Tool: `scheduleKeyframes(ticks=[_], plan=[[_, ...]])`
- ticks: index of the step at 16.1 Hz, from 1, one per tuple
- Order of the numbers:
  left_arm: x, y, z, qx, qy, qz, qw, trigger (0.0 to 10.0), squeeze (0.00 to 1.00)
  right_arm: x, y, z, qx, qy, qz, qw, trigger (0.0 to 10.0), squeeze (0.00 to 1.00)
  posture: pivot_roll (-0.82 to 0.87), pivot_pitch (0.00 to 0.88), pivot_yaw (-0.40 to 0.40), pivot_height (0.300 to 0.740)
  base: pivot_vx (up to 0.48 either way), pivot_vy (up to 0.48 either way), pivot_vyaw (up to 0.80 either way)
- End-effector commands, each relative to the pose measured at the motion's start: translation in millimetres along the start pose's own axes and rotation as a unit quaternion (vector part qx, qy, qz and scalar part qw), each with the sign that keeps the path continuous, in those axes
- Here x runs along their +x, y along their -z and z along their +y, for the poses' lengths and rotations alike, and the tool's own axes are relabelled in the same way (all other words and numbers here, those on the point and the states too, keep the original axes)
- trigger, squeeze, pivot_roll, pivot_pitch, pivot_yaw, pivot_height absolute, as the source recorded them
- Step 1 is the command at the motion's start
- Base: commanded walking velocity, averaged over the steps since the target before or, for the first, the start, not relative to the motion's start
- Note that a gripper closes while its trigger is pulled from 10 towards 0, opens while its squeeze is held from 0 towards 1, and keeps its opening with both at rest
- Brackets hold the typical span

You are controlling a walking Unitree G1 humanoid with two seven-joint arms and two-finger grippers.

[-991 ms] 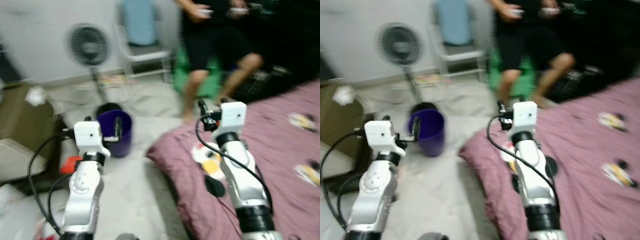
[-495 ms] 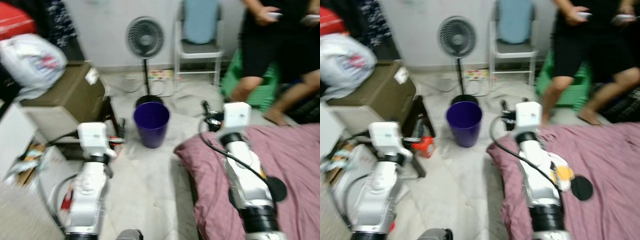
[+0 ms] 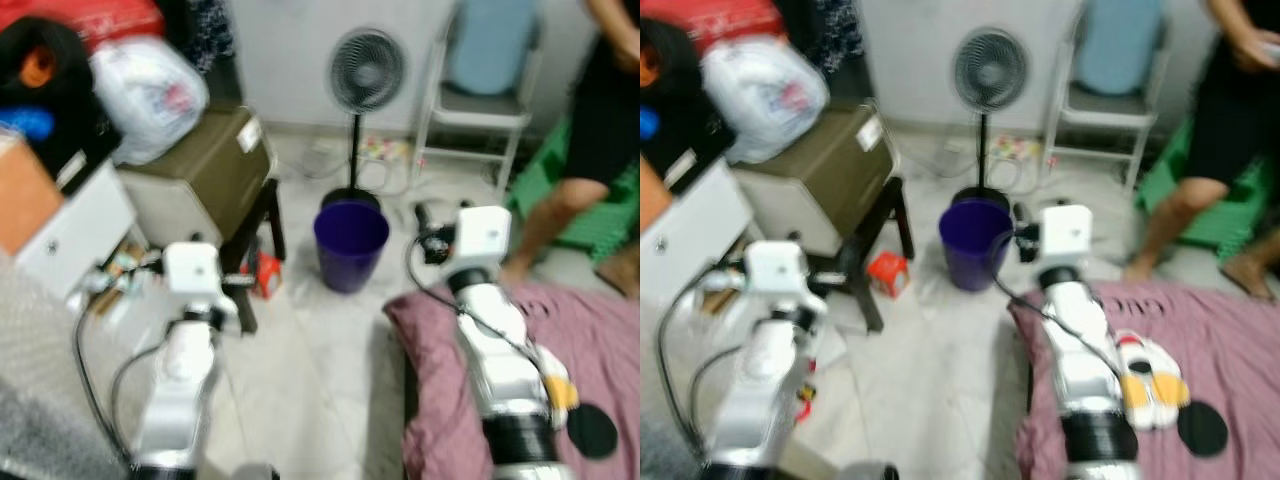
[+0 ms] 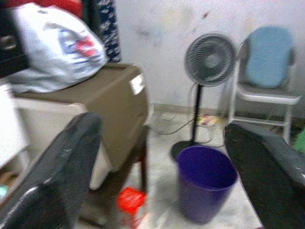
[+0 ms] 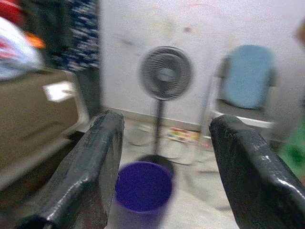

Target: Clean up the room

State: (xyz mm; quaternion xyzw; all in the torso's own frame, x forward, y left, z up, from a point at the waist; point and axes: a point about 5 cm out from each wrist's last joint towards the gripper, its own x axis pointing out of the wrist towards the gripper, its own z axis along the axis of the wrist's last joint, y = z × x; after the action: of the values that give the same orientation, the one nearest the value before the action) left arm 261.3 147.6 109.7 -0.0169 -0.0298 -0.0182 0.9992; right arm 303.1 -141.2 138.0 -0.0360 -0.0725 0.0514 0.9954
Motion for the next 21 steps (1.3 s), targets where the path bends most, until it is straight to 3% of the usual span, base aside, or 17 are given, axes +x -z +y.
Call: scheduleKeyframes(ticks=[1,6,12,15,18,21], plan=[[1.3,-5,-4.3,-0.005,0.008,-0.012,1.000,10.0,0.00,-0.7,-1,-7.8,-0.008,0.009,-0.002,1.000,10.0,0.00,-0.05,0.000,0.019,0.740,0.000,0.000,0.77],[-0.1,-6,-8.3,-0.013,0.028,-0.013,0.999,10.0,0.00,-2.1,0,-8.8,-0.010,0.012,0.000,1.000,10.0,0.00,-0.05,0.000,0.020,0.740,0.000,0.000,0.78],[-29.5,-2,-11.0,0.013,0.128,-0.005,0.992,10.0,0.00,-31.8,17,-20.9,-0.045,-0.003,0.032,0.998,10.0,0.00,-0.06,0.002,0.015,0.740,0.000,0.000,0.59],[-37.9,-4,-14.4,0.023,0.153,-0.007,0.988,10.0,0.00,-34.3,16,-21.2,-0.049,-0.006,0.031,0.998,10.0,0.00,-0.06,0.000,0.013,0.740,0.000,0.000,0.52],[-55.6,2,-6.0,0.028,0.172,0.014,0.985,10.0,0.00,-43.2,18,-22.4,-0.056,-0.012,0.037,0.998,10.0,0.00,-0.06,0.000,0.009,0.740,0.000,0.000,0.46],[-66.5,9,10.8,0.048,0.166,0.039,0.984,10.0,0.00,-63.1,30,-27.4,-0.072,-0.019,0.064,0.995,10.0,0.00,-0.05,0.003,0.005,0.740,0.000,0.000,0.00]])
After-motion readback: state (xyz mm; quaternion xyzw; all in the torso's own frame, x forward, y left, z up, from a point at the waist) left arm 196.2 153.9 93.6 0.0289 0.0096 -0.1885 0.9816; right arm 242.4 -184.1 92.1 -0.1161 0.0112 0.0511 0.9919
